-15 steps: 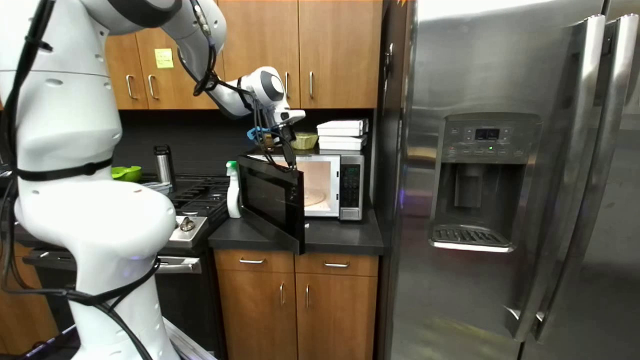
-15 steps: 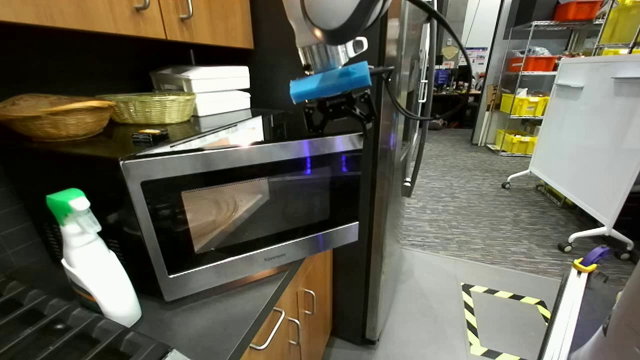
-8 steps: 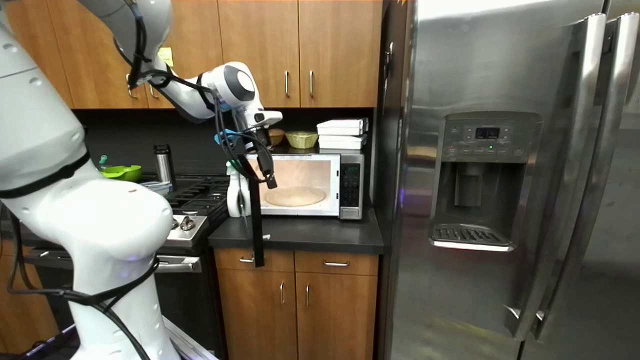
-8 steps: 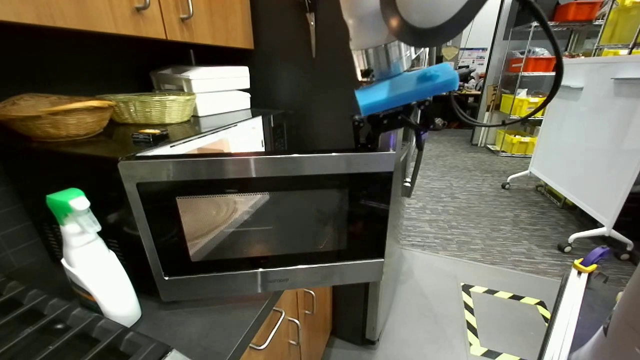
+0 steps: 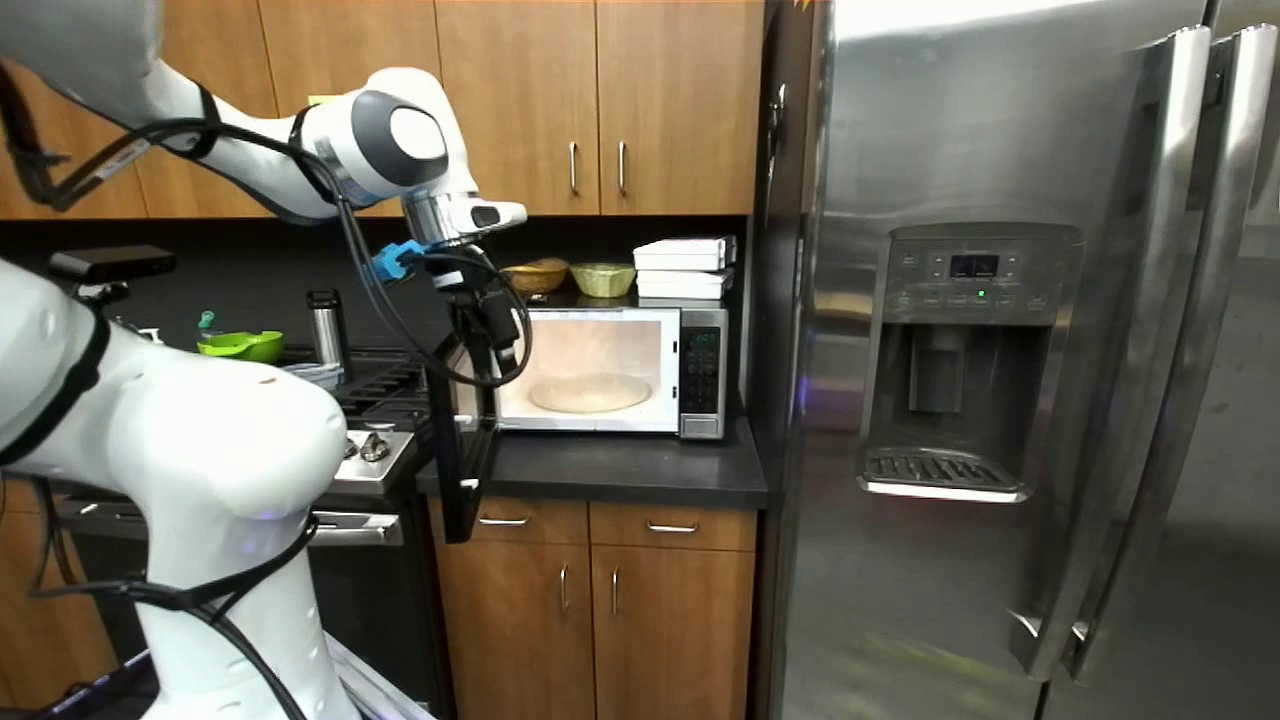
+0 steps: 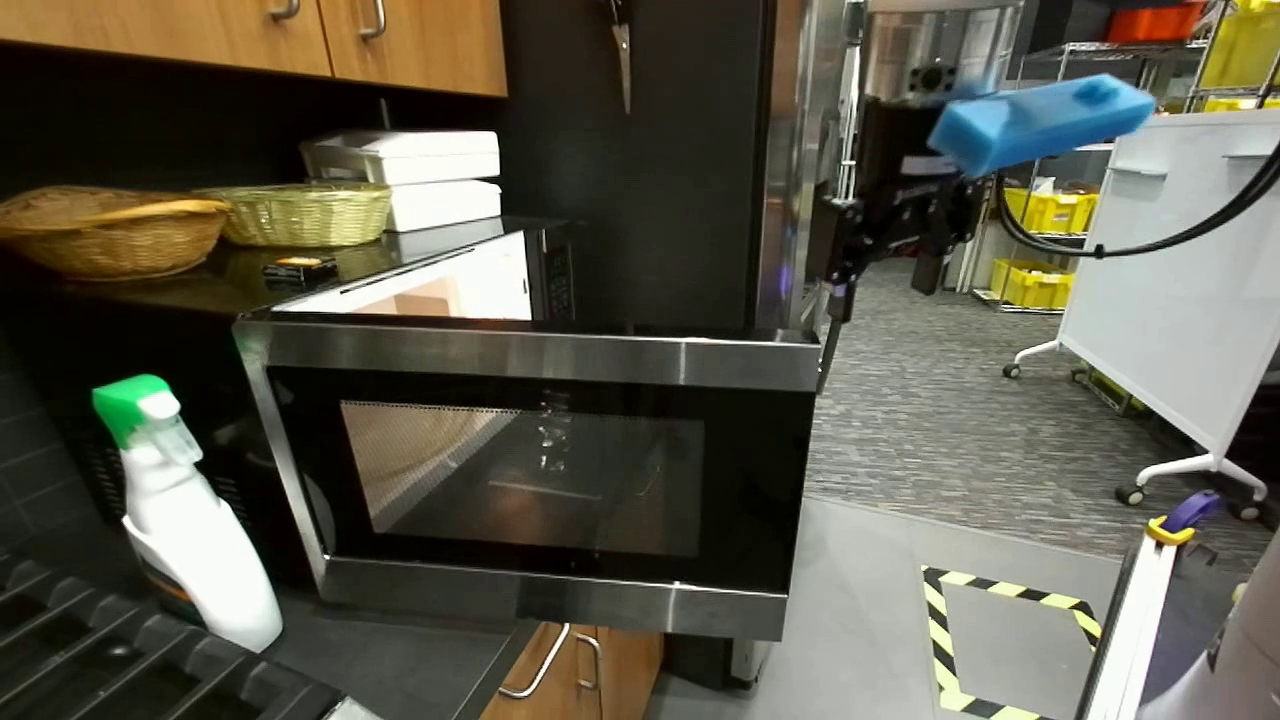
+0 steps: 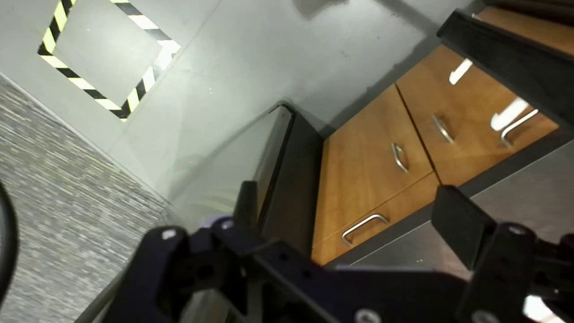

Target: Open the microwave door.

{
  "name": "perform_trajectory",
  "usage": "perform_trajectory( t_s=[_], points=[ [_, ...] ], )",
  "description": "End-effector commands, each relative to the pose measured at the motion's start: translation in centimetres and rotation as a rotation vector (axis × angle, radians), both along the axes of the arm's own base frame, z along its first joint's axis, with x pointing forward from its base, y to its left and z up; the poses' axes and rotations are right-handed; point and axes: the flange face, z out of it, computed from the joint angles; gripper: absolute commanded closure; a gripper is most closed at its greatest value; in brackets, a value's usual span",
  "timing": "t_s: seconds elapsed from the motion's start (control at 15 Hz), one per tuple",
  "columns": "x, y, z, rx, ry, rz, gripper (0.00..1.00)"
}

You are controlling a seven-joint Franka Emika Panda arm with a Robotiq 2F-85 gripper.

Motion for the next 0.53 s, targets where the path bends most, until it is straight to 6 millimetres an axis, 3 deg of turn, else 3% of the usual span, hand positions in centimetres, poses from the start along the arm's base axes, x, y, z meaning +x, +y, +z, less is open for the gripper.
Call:
perform_trajectory(
  t_s=[0.0, 0.2, 0.27, 0.33, 0.47],
  points=[
    [-4.7, -2.1, 3.8, 0.082, 0.009, 0.195, 0.0],
    [-7.7, -4.0, 6.2, 0.124, 0.008, 0.332, 0.0],
    [-9.0, -4.4, 5.6, 0.136, 0.007, 0.357, 0.0],
    [-6.9, -3.6, 5.8, 0.107, 0.022, 0.296, 0.0],
    [-7.7, -4.0, 6.2, 0.111, -0.001, 0.293, 0.0]
  ],
)
